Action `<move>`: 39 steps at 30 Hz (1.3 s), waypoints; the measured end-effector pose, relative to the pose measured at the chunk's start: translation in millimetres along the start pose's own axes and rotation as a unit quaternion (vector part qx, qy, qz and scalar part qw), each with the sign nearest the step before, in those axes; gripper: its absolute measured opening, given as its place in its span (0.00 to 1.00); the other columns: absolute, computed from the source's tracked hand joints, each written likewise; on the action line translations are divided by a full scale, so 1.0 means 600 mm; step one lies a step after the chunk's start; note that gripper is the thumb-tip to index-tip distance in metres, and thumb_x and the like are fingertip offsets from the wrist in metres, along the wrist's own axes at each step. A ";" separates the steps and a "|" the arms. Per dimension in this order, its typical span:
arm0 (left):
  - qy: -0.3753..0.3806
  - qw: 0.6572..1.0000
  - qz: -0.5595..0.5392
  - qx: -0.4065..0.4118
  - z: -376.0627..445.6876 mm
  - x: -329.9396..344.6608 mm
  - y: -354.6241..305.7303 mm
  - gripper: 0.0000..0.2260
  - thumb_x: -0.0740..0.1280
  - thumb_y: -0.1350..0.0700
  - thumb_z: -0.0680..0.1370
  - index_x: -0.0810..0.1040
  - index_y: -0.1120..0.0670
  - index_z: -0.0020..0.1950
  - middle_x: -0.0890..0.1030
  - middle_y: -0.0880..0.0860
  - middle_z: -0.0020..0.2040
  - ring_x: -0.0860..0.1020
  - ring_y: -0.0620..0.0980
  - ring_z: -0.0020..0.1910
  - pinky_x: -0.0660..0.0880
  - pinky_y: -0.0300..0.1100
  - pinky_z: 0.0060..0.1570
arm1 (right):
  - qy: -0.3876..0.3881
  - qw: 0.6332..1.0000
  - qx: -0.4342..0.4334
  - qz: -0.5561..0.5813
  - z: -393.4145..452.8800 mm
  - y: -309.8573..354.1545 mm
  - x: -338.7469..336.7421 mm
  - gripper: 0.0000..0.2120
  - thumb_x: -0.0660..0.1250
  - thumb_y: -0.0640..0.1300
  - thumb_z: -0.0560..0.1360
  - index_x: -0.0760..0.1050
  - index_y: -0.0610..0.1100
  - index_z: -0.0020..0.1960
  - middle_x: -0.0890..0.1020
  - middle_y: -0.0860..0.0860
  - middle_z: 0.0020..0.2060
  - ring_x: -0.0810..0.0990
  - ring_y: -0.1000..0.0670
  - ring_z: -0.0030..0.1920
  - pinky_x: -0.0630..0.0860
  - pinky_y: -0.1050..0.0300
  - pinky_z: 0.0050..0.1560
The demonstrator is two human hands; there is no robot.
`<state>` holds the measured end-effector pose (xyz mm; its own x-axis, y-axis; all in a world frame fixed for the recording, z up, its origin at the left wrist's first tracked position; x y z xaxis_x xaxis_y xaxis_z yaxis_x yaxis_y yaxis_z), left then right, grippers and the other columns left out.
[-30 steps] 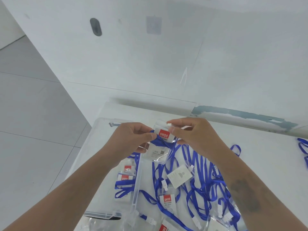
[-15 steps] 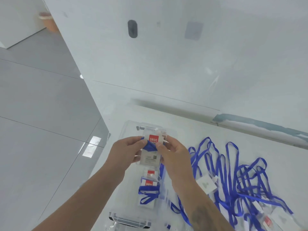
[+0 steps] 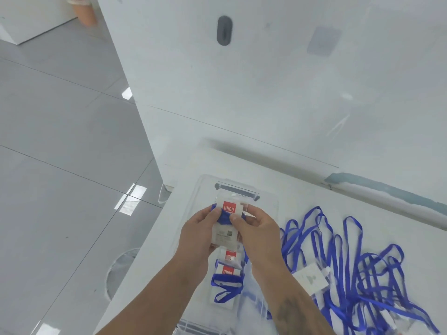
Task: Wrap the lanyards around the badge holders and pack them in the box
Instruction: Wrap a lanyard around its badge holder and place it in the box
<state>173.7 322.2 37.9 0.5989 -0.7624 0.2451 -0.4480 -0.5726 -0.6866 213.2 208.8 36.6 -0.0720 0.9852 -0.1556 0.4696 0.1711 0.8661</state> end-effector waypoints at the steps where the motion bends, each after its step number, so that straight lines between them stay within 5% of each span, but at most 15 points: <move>1: -0.010 1.000 -0.018 -0.012 0.000 0.003 0.002 0.05 0.67 0.56 0.80 0.83 0.50 0.49 0.86 0.50 0.40 0.83 0.50 0.42 0.80 0.44 0.42 | -0.005 1.000 0.001 -0.003 0.002 -0.002 0.003 0.12 0.71 0.45 0.75 0.78 0.54 0.57 0.85 0.56 0.46 0.84 0.53 0.45 0.83 0.56 0.44; 9: -0.068 0.983 -0.120 -0.125 0.025 0.001 0.041 0.08 0.71 0.52 0.76 0.81 0.56 0.48 0.83 0.59 0.44 0.81 0.56 0.44 0.78 0.48 0.45 | -0.029 0.998 0.026 -0.046 0.037 -0.033 0.027 0.13 0.72 0.43 0.74 0.80 0.51 0.58 0.85 0.56 0.43 0.85 0.52 0.43 0.84 0.50 0.45; 23: -0.099 0.955 -0.107 -0.258 0.050 -0.014 0.076 0.08 0.68 0.58 0.76 0.76 0.60 0.53 0.83 0.61 0.49 0.82 0.59 0.52 0.80 0.50 0.45 | -0.092 0.985 0.047 -0.139 0.082 -0.092 0.053 0.16 0.68 0.44 0.77 0.75 0.49 0.64 0.77 0.57 0.47 0.75 0.55 0.41 0.76 0.62 0.46; 28: -0.112 0.950 -0.118 -0.265 0.054 -0.021 0.075 0.09 0.67 0.60 0.76 0.76 0.61 0.54 0.83 0.62 0.50 0.82 0.60 0.52 0.80 0.54 0.53 | -0.081 0.986 0.046 -0.139 0.081 -0.089 0.072 0.13 0.68 0.44 0.77 0.75 0.51 0.60 0.75 0.61 0.40 0.75 0.61 0.35 0.67 0.70 0.34; 34: -0.142 0.951 -0.129 -0.244 0.054 -0.017 0.076 0.02 0.64 0.60 0.79 0.74 0.58 0.51 0.79 0.60 0.50 0.81 0.59 0.50 0.80 0.54 0.48 | -0.063 0.991 0.059 -0.100 0.085 -0.089 0.096 0.12 0.70 0.42 0.75 0.71 0.54 0.53 0.75 0.59 0.42 0.76 0.59 0.34 0.73 0.67 0.35; 39: -0.196 0.946 -0.122 -0.227 0.068 -0.023 0.096 0.10 0.63 0.62 0.80 0.73 0.61 0.61 0.78 0.60 0.48 0.80 0.58 0.48 0.80 0.54 0.52 | -0.059 0.989 0.058 -0.126 0.093 -0.095 0.098 0.11 0.72 0.43 0.74 0.73 0.53 0.51 0.77 0.57 0.44 0.77 0.59 0.36 0.79 0.63 0.40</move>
<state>166.5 312.2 -32.9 0.8812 -0.4721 0.0245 -0.4510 -0.8551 -0.2558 231.5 256.6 -48.2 -0.1003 0.9021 -0.4198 0.5472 0.4024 0.7339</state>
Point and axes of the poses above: each hand's wrist, its own z-axis towards the middle knuckle, its own x-axis out of the palm, y = z × x, the point moved 2 cm from there along z, towards the middle knuckle
